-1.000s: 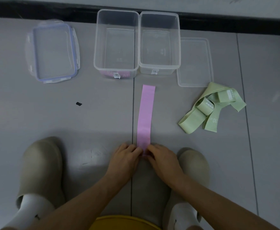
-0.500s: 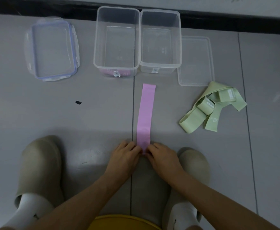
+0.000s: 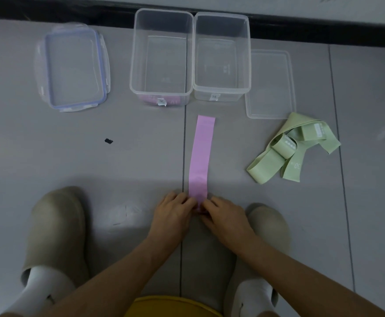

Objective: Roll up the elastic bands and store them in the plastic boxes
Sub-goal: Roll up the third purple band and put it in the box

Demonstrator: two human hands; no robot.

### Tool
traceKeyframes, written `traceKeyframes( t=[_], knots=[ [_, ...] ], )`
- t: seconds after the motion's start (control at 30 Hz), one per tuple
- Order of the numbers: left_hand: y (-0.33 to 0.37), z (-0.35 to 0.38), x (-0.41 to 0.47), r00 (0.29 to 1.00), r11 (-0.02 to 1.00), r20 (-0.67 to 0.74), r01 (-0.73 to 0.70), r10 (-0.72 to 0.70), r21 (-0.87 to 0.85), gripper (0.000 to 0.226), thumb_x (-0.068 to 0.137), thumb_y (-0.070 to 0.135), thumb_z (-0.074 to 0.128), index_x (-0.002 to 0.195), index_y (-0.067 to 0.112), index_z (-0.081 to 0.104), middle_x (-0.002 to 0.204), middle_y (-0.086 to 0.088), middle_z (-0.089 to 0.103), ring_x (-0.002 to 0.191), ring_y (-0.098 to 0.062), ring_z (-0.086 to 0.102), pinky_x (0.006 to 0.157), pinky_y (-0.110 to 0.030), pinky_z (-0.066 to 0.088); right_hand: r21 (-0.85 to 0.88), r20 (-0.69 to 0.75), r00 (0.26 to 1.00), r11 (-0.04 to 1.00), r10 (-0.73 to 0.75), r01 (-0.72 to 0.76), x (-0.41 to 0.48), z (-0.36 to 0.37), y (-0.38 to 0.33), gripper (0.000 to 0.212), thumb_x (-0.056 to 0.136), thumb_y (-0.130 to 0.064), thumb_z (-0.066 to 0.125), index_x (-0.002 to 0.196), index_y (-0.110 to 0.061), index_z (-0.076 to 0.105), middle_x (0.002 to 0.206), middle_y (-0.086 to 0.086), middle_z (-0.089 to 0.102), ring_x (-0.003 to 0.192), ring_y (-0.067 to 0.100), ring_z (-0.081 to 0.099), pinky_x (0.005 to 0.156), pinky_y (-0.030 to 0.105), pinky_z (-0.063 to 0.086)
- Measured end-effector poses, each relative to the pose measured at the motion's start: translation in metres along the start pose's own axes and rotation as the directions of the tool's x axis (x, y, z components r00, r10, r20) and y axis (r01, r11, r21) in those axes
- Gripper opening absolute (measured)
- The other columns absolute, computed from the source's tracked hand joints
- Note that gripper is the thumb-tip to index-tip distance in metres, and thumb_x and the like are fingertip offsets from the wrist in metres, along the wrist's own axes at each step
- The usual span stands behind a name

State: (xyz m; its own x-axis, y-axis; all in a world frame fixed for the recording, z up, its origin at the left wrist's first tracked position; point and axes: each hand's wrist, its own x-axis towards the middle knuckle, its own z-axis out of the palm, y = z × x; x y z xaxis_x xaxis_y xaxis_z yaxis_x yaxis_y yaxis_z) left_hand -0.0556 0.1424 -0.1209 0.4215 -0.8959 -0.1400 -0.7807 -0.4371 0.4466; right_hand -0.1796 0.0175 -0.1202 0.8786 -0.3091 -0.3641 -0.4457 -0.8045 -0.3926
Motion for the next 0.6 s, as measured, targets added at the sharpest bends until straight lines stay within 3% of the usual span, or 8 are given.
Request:
traceKeyframes(
  t=[0.13, 0.3, 0.43, 0.6],
  knots=[
    [-0.0027, 0.0031, -0.0005, 1.0, 1.0, 0.001, 0.016, -0.016, 0.021, 0.009, 0.083, 0.029, 0.07, 0.081, 0.025, 0.061, 0.078, 0.002, 0.059, 0.072, -0.019, 0.051, 0.064, -0.028, 0.033, 0.044, -0.014, 0.998, 0.997, 0.061, -0.06, 0.0023, -0.0018, -0.0039, 0.021, 0.098, -0.038, 0.051, 0.103, -0.021, 0.061, 0.099, 0.001, 0.063, 0.085, 0.022, 0.061, 0.07, 0.039, 0.054],
    [-0.0058, 0.0065, -0.004, 0.999, 0.998, -0.03, -0.037, 0.039, 0.043, 0.013, 0.089, 0.033, 0.061, 0.083, 0.022, 0.062, 0.085, 0.001, 0.061, 0.078, -0.022, 0.053, 0.067, -0.033, 0.04, 0.097, 0.039, 0.991, 0.987, 0.124, -0.128, 0.0072, -0.003, -0.0055, 0.024, 0.102, -0.039, 0.044, 0.107, -0.02, 0.058, 0.107, 0.001, 0.061, 0.092, 0.019, 0.058, 0.083, 0.035, 0.051],
    [-0.0065, 0.0026, -0.0015, 0.995, 0.996, -0.061, -0.079, 0.082, 0.048, 0.01, 0.083, 0.03, 0.071, 0.085, 0.021, 0.066, 0.087, 0.0, 0.06, 0.079, -0.022, 0.054, 0.067, -0.033, 0.042, 0.105, 0.058, 0.99, 0.986, 0.126, -0.131, 0.0098, -0.0036, -0.0031, 0.022, 0.102, -0.037, 0.046, 0.108, -0.02, 0.059, 0.108, 0.001, 0.062, 0.095, 0.019, 0.058, 0.086, 0.035, 0.05],
    [-0.0099, 0.0061, 0.0033, 0.999, 0.999, -0.005, -0.032, 0.032, 0.023, 0.007, 0.086, 0.03, 0.066, 0.086, 0.024, 0.062, 0.082, 0.001, 0.061, 0.076, -0.022, 0.052, 0.066, -0.034, 0.043, 0.2, 0.002, 0.991, 0.97, 0.137, -0.135, 0.0094, -0.0044, -0.0014, 0.016, 0.098, -0.039, 0.052, 0.102, -0.026, 0.06, 0.101, -0.003, 0.063, 0.088, 0.017, 0.059, 0.079, 0.038, 0.053]
  ],
)
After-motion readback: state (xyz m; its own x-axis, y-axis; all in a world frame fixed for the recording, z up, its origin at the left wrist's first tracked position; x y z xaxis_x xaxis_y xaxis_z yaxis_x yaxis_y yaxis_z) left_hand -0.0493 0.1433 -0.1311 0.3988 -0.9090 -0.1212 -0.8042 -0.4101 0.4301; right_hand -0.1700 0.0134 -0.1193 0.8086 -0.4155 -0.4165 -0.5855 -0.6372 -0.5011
